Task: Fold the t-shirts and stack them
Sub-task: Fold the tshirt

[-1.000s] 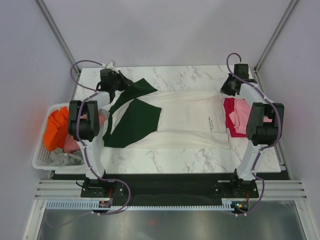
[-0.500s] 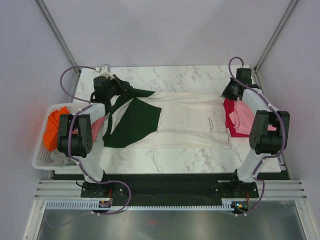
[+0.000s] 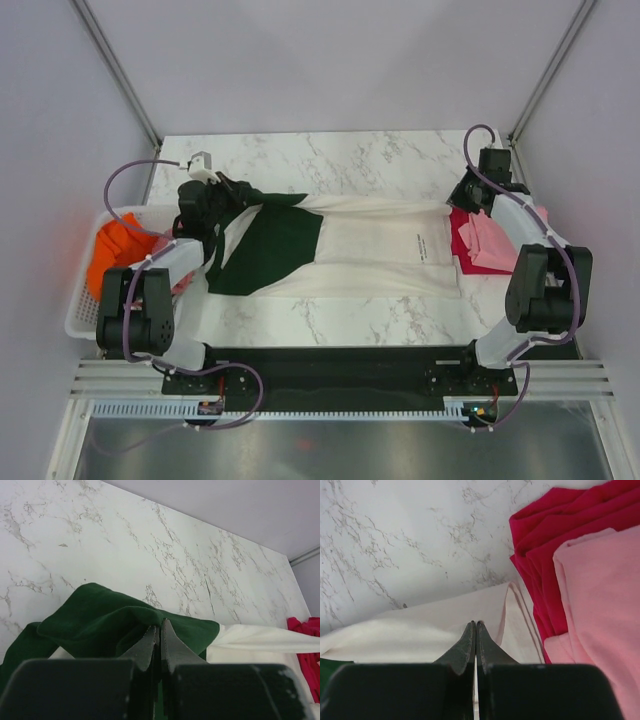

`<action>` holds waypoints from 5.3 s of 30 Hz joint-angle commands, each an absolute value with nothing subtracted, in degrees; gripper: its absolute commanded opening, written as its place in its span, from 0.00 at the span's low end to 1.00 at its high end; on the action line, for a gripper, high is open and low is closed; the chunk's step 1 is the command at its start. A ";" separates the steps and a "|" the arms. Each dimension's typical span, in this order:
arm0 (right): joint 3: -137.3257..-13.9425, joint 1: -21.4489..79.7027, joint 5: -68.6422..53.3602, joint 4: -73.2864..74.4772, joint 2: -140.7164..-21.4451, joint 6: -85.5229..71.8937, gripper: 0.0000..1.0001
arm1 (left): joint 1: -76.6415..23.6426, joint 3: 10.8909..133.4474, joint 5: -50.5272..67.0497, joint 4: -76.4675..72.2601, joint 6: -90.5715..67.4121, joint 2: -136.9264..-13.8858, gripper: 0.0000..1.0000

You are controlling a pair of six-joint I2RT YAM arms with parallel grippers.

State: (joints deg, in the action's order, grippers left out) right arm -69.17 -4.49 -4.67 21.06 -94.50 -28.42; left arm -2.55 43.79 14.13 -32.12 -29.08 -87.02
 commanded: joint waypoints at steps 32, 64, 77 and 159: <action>-42.99 -6.50 1.93 12.66 -76.92 -34.89 0.14 | -5.80 13.46 7.73 -21.09 -31.72 -47.12 0.04; -78.72 33.40 -26.27 -1.94 -110.35 -36.38 0.54 | -5.71 38.47 5.54 6.15 -37.26 -63.00 0.66; -91.58 36.56 -29.97 -0.35 -128.40 -40.25 0.53 | -5.45 59.75 0.09 10.63 -37.09 -91.64 0.66; -74.88 42.54 -34.01 -3.16 -117.60 -36.83 0.35 | -7.21 56.77 5.98 11.07 -38.06 -98.86 0.73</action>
State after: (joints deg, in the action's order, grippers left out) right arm -75.37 42.46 -32.77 -0.84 -118.15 -37.08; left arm -7.55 55.33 6.07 13.08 -37.63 -96.14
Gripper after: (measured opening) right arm 0.374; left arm 0.737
